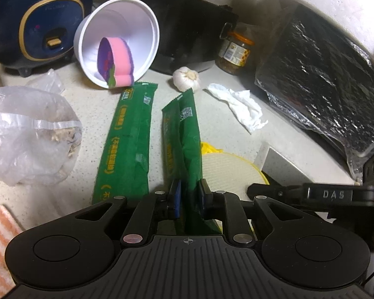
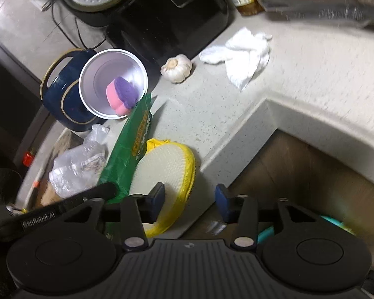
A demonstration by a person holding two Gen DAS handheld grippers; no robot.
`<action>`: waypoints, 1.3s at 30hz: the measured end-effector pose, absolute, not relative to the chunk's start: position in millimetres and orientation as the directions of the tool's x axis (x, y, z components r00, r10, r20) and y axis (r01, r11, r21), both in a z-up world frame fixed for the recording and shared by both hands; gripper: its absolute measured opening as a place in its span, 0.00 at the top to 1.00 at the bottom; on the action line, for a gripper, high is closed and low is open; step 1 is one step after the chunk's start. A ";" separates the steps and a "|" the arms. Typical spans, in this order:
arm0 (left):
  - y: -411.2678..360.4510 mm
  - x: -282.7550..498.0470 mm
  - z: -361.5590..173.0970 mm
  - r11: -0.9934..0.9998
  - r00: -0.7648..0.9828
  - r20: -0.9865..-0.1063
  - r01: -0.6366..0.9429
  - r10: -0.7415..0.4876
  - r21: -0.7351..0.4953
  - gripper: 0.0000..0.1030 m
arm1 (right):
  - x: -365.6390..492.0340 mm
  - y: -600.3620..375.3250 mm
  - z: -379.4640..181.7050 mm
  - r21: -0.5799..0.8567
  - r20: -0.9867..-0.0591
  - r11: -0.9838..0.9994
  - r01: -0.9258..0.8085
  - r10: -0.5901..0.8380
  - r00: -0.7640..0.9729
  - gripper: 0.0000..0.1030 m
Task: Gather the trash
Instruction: 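Lift the yellow pad with the right tool while the left tool holds the sachet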
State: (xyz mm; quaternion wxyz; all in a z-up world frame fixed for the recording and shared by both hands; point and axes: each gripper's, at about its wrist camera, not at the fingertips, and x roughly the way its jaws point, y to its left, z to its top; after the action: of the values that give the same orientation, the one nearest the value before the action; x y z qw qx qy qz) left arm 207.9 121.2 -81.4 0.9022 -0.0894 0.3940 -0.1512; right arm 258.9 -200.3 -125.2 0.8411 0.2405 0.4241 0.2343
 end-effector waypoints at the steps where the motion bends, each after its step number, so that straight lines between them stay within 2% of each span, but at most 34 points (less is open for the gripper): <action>1: 119.9 208.8 -81.4 0.941 0.641 -0.690 0.201 -0.336 -0.272 0.80 | 262.8 -200.4 -127.5 0.626 -0.596 0.759 -0.181 0.615 0.517 0.54; 4: 115.9 210.5 -83.3 0.945 0.629 -0.705 0.201 -0.326 -0.258 0.76 | 264.3 -197.3 -125.7 0.658 -0.580 0.729 -0.190 0.651 0.490 0.57; 7: 114.5 210.5 -85.1 0.945 0.622 -0.712 0.205 -0.326 -0.253 0.74 | 251.1 -188.0 -105.9 0.603 -0.556 0.743 -0.289 0.652 0.516 0.63; 10: 114.1 211.0 -86.6 0.945 0.615 -0.718 0.206 -0.327 -0.254 0.73 | 246.3 -176.1 -87.3 0.540 -0.534 0.755 -0.373 0.650 0.542 0.63; 15: 116.0 213.3 -88.7 0.942 0.600 -0.727 0.201 -0.335 -0.268 0.70 | 277.2 -163.6 -91.5 0.533 -0.573 0.777 -0.334 0.622 0.534 0.60; 17: 120.6 216.4 -87.5 0.939 0.589 -0.732 0.184 -0.342 -0.291 0.70 | 288.0 -160.0 -96.8 0.539 -0.602 0.790 -0.291 0.603 0.523 0.73; 19: 126.2 217.5 -82.7 0.935 0.606 -0.717 0.163 -0.346 -0.314 0.72 | 286.9 -159.4 -96.3 0.532 -0.602 0.794 -0.294 0.599 0.528 0.79; 23: 128.3 220.8 -71.4 0.930 0.644 -0.680 0.155 -0.350 -0.333 0.72 | 277.8 -152.8 -89.6 0.500 -0.591 0.799 -0.334 0.597 0.542 0.81; 26: 118.1 225.1 -73.1 0.946 0.639 -0.699 0.177 -0.321 -0.272 0.71 | 276.9 -148.7 -89.0 0.490 -0.596 0.804 -0.337 0.592 0.543 0.81; 30: 100.2 225.2 -84.1 0.975 0.639 -0.741 0.200 -0.205 -0.097 0.67 | 274.2 -148.6 -91.1 0.488 -0.600 0.807 -0.333 0.587 0.543 0.81; 36: 96.6 226.2 -89.7 0.972 0.632 -0.748 0.222 -0.202 -0.075 0.64 | 267.9 -148.2 -93.3 0.447 -0.613 0.829 -0.336 0.557 0.561 0.81; 39: 95.8 228.0 -91.2 0.972 0.632 -0.750 0.223 -0.196 -0.066 0.58 | 267.0 -149.2 -93.9 0.445 -0.613 0.832 -0.332 0.553 0.564 0.81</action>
State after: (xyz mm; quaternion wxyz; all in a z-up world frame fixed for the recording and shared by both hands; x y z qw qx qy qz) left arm 228.0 95.8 -91.2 0.9031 0.0164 0.4131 -0.1162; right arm 267.0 -149.2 -93.9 0.8730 0.1411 0.3921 0.2533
